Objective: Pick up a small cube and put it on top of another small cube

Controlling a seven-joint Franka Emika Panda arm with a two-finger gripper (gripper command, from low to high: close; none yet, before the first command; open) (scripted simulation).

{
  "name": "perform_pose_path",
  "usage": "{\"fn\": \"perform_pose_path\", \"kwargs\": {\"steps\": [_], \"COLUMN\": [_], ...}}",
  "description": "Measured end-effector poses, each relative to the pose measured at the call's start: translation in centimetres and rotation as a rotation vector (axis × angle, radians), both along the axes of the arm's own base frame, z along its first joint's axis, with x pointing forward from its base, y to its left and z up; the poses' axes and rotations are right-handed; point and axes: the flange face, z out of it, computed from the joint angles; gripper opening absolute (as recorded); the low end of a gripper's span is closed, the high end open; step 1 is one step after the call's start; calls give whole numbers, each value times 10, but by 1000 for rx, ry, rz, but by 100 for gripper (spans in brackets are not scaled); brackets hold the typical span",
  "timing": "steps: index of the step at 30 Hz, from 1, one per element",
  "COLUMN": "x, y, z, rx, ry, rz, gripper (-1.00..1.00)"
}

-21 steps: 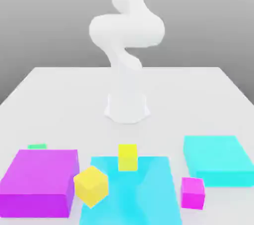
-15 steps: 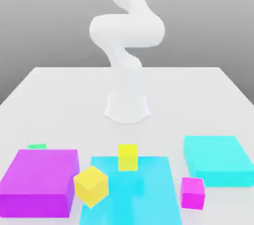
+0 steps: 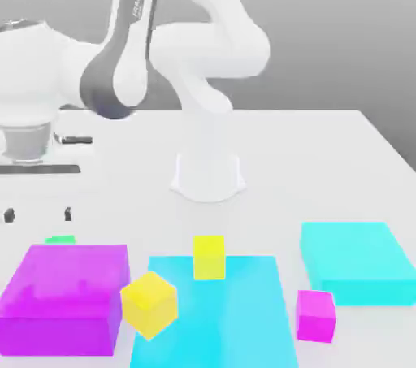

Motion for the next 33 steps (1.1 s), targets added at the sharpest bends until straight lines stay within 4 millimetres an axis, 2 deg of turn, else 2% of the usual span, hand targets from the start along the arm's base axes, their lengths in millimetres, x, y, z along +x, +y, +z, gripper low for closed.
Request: {"fn": "perform_pose_path", "kwargs": {"steps": [6, 7, 14, 20, 21, 31, 33], "x": [-9, -10, -10, -9, -10, -18, -13], "y": [-2, -1, -1, -1, -3, -52, -59], "z": [-64, -71, -71, -17, -14, -23, -22], "rx": [5, 6, 8, 9, 4, -147, -195], "ry": [21, 21, 22, 21, 27, 137, 161], "rz": [10, 9, 9, 10, 0, -161, -165], "gripper": [0, -100, -100, -100, -100, -100, -100]}}
